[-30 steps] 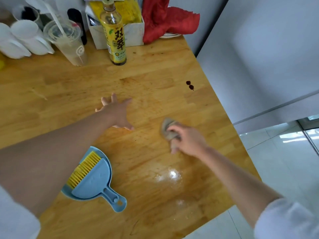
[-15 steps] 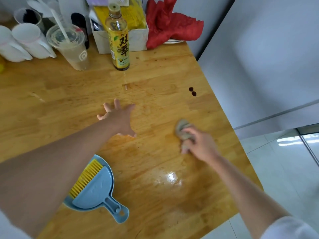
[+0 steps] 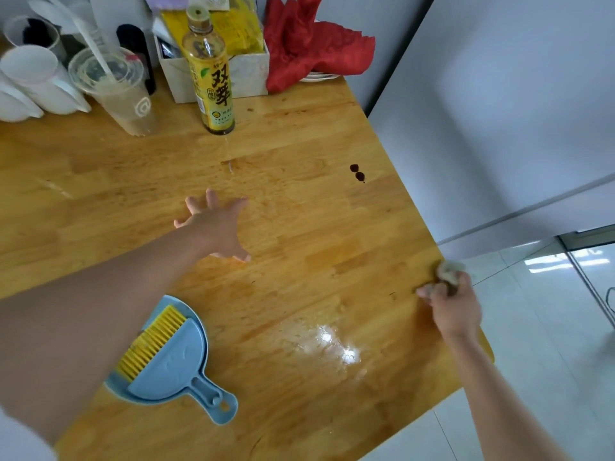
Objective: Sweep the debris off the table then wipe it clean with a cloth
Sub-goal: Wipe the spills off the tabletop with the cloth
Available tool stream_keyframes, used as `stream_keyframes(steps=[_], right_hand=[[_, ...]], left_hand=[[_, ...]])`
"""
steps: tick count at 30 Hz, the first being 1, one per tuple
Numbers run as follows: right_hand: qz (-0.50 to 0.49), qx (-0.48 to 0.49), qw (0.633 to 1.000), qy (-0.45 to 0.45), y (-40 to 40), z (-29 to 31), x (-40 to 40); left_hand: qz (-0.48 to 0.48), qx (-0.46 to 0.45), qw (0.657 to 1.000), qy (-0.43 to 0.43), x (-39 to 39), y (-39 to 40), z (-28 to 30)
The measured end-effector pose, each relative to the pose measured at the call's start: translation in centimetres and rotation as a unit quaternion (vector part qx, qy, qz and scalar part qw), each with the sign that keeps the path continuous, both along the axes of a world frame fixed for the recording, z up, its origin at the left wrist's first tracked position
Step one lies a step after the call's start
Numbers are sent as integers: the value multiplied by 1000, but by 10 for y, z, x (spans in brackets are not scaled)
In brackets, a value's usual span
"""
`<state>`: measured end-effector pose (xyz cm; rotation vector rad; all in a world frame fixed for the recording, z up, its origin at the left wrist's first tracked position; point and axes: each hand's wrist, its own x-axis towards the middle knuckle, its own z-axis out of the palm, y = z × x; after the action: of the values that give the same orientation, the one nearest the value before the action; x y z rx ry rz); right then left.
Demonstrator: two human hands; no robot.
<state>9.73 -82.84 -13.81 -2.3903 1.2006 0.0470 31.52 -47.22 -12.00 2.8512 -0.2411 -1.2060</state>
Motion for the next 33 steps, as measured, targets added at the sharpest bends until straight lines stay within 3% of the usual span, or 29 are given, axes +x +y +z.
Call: stream_keyframes(steps=[1,3,6,7,9,10,11,12,13,15,16,18,19,22,25,26,27,28,29,31,32,33], right_hand=[[-74,-13,997,-2,-6,0,3],[-69,-18,997,-28,15,-1,11],[156,18,986,-59,92,-8,14],[266,30,962,-49,119,-10,11],[488,28,872,-14,148,-20,8],[554,27,832,1,147,-20,10],[578,20,816,-1,133,-20,17],[562,11,827,-12,115,-15,26],[506,1,862,-17,94,-7,36],[283,-10,959,-17,41,1,56],[145,-7,989,-29,19,3,65],[-32,1,999,-38,4,-3,79],[-21,16,998,-59,14,-7,85],[233,43,969,-70,80,-22,87],[550,63,833,-13,118,-18,83],[596,73,800,-1,109,-14,87],[599,66,798,8,91,-14,93],[554,50,831,6,71,-9,103],[462,29,886,-3,48,-6,117],[180,26,983,-36,8,1,144],[66,36,996,-48,-1,-1,154],[16,38,998,-55,1,-2,162]], left_hand=[[-1,0,1000,2,0,0,0],[-2,2,1000,4,2,-2,0],[-7,11,1000,-5,3,-2,-3],[-9,12,1000,-4,2,-1,-4],[-9,12,1000,-6,3,-1,-6],[-9,13,1000,-5,3,0,-7],[-11,15,1000,-6,3,0,-8],[-12,15,1000,-6,3,0,-9],[-13,14,1000,-6,3,1,-10],[-14,13,1000,-5,3,2,-11],[-15,11,1000,-7,3,3,-11],[-18,11,1000,-6,4,2,-11],[-19,13,1000,-7,4,1,-8],[-13,20,1000,1,3,-2,-4],[-13,18,1000,-7,3,-9,-3],[-11,7,1000,-15,6,-9,-3],[-7,-11,1000,-27,9,-9,-1],[3,-33,999,-42,15,-7,-3],[18,-46,997,-58,22,-5,-3],[52,-37,995,-77,40,0,-6],[73,-27,994,-80,48,1,-6],[96,-17,992,-78,56,1,-7]])
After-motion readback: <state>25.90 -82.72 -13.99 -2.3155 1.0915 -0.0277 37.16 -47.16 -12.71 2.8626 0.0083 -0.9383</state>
